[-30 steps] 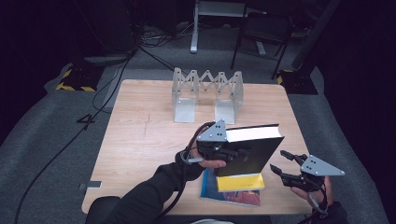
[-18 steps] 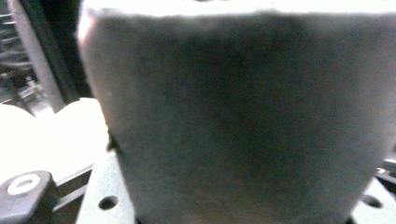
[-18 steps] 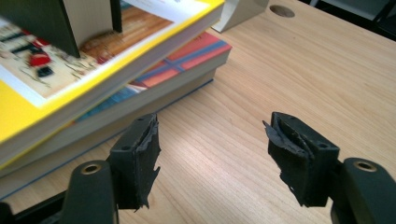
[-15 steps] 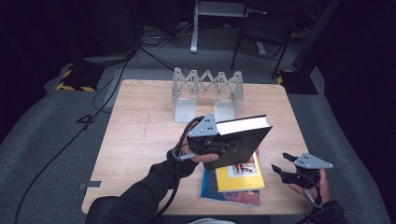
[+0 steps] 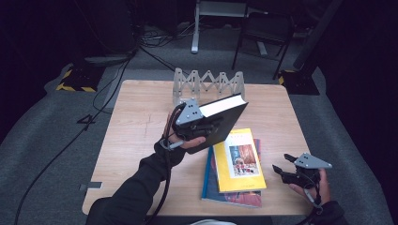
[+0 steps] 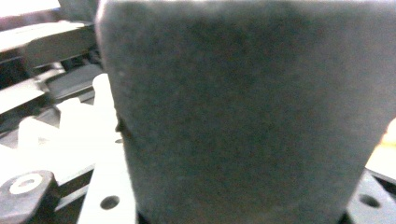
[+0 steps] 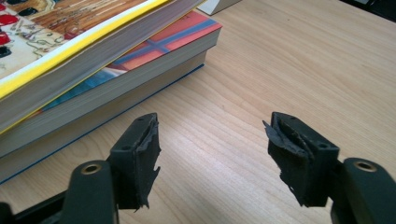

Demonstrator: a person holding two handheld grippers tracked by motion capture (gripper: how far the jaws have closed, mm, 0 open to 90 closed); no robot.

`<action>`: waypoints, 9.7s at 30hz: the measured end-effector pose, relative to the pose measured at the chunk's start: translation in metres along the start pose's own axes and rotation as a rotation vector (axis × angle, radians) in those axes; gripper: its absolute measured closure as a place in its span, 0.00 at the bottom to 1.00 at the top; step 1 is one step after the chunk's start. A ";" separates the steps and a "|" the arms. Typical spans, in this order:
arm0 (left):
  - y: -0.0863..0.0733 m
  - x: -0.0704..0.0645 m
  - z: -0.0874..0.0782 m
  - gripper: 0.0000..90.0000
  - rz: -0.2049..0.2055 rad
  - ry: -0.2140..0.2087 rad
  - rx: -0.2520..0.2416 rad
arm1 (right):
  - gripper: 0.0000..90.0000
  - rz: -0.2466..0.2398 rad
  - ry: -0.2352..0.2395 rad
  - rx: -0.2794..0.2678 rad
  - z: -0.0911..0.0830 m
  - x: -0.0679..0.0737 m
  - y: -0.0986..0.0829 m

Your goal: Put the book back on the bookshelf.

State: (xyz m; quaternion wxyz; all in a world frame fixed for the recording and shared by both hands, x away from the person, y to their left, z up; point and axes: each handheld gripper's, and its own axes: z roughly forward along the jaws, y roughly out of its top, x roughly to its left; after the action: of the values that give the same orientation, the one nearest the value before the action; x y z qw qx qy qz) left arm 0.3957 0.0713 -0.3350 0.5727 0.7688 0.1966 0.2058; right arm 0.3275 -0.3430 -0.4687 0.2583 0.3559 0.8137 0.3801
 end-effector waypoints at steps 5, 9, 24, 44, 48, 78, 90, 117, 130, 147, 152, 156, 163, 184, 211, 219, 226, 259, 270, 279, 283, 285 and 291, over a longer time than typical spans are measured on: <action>-0.004 0.014 -0.009 0.57 -0.025 0.068 -0.007 | 0.39 -0.024 0.009 0.011 0.002 0.003 0.000; -0.011 0.025 -0.014 0.58 -0.034 0.142 0.009 | 0.39 -0.026 0.009 0.021 0.004 0.004 0.000; -0.034 0.053 -0.019 0.58 -0.113 0.323 0.056 | 0.38 -0.043 0.003 0.033 0.008 0.005 0.000; -0.049 0.077 0.017 0.58 -0.182 0.536 0.088 | 0.38 -0.050 0.010 0.048 0.010 0.006 -0.001; -0.057 0.085 0.022 0.58 -0.234 0.552 0.071 | 0.38 -0.049 0.005 0.051 0.010 0.007 0.000; -0.093 0.080 0.010 0.54 -0.231 0.573 -0.004 | 0.37 -0.087 0.017 0.081 0.014 0.013 -0.003; -0.107 0.080 0.002 0.43 -0.247 0.526 0.051 | 0.37 -0.088 0.023 0.087 0.014 0.015 -0.002; -0.158 0.053 0.032 0.58 -0.366 0.607 0.263 | 0.37 -0.098 0.014 0.088 0.015 0.015 -0.003; -0.147 0.064 0.063 0.58 -0.469 0.700 0.243 | 0.37 -0.097 0.021 0.099 0.018 0.015 -0.004; -0.153 0.056 0.058 0.49 -0.459 0.653 0.242 | 0.37 -0.097 0.028 0.099 0.018 0.015 -0.005; -0.157 0.048 0.047 0.56 -0.449 0.640 0.232 | 0.37 -0.099 0.027 0.099 0.018 0.016 -0.005; -0.157 0.046 0.048 0.58 -0.427 0.655 0.241 | 0.37 -0.104 0.028 0.106 0.019 0.017 -0.004; -0.153 0.051 0.060 0.59 -0.434 0.686 0.253 | 0.37 -0.102 0.033 0.108 0.020 0.017 -0.005; -0.150 0.060 0.071 0.59 -0.505 0.736 0.233 | 0.37 -0.101 0.034 0.108 0.020 0.017 -0.006; -0.142 0.054 0.037 0.57 -0.374 0.489 0.333 | 0.37 -0.109 0.033 0.101 0.017 0.018 -0.004; -0.140 0.030 0.025 0.52 -0.220 0.340 0.379 | 0.37 -0.096 0.032 0.096 0.016 0.017 -0.003; -0.144 0.017 0.011 0.51 -0.117 0.235 0.415 | 0.37 -0.093 0.034 0.097 0.015 0.017 -0.003; -0.170 -0.033 -0.039 0.38 0.074 -0.253 0.554 | 0.35 -0.034 0.117 0.038 -0.019 0.025 0.010; -0.174 -0.041 -0.038 0.33 0.092 -0.269 0.569 | 0.44 -0.052 0.225 0.049 -0.044 0.043 0.016; -0.177 -0.035 -0.030 0.29 0.059 -0.283 0.547 | 0.70 -0.116 0.291 0.082 -0.044 0.055 0.013; -0.177 -0.030 -0.024 0.29 0.046 -0.275 0.543 | 0.76 -0.148 0.321 0.103 -0.039 0.060 0.013; -0.177 -0.028 -0.022 0.28 0.041 -0.272 0.538 | 0.77 -0.153 0.333 0.112 -0.037 0.061 0.013; -0.176 -0.027 -0.020 0.28 0.043 -0.267 0.541 | 0.78 -0.151 0.354 0.119 -0.033 0.063 0.013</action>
State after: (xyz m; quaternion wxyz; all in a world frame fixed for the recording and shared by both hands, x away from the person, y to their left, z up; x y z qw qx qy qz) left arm 0.3506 0.1193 -0.5014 0.3635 0.9176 0.1512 0.0551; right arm 0.2710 -0.3030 -0.4485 0.1174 0.2361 0.8919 0.3674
